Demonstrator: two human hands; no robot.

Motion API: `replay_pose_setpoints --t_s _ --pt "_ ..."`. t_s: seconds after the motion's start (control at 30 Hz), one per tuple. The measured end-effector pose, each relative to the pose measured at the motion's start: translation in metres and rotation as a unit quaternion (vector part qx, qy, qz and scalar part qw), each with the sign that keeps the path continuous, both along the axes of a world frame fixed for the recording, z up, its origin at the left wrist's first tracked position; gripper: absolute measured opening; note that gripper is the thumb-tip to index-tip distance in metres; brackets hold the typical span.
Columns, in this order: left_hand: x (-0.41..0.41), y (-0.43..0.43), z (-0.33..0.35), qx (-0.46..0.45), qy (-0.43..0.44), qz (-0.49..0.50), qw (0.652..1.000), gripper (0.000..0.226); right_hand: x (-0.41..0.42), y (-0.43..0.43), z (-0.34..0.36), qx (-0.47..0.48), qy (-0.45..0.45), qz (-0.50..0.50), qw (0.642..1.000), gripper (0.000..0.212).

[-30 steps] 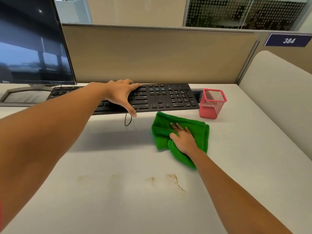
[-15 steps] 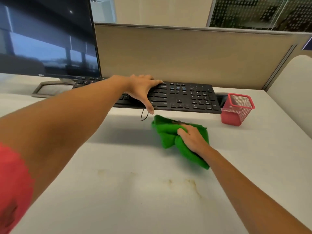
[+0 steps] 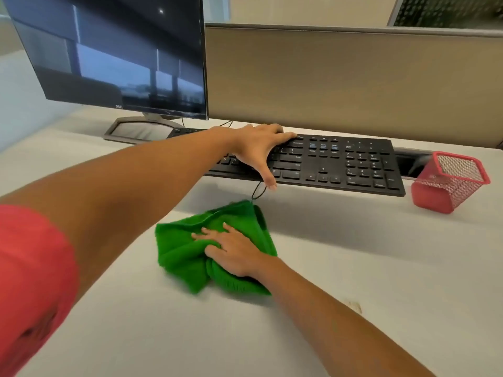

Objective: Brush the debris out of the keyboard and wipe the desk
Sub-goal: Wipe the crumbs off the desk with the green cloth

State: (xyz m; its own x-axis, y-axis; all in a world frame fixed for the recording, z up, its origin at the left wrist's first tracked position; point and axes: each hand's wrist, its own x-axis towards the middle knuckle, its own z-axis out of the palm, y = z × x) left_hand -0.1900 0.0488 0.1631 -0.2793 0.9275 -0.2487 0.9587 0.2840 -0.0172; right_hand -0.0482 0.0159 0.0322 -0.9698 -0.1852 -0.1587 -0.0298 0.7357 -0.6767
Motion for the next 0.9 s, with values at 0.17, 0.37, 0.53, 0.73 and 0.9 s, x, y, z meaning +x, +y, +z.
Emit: replay_pose_setpoints --t_s 0.17,0.37,0.53,0.73,0.9 --pt "-0.01 -0.005 -0.001 0.001 0.01 0.004 1.0 0.135 -0.028 0.02 0.016 -0.178 0.05 -0.112 0.977 0.037" --pt "-0.017 -0.01 -0.016 -0.009 -0.002 0.012 1.0 0.145 -0.074 0.031 0.006 -0.031 -0.038 -0.129 0.99 0.047" --pt "-0.013 -0.002 -0.032 -0.007 0.004 0.008 1.0 0.138 -0.079 0.0 0.0 -0.001 -0.016 -0.042 0.999 0.04" --pt "0.009 0.012 -0.057 -0.019 0.0 -0.012 1.0 0.139 -0.027 -0.016 0.001 -0.022 -0.034 0.07 0.997 0.026" --pt "0.023 0.016 -0.08 -0.039 0.003 -0.022 0.999 0.131 0.02 0.01 0.014 -0.118 -0.088 0.065 0.987 0.048"
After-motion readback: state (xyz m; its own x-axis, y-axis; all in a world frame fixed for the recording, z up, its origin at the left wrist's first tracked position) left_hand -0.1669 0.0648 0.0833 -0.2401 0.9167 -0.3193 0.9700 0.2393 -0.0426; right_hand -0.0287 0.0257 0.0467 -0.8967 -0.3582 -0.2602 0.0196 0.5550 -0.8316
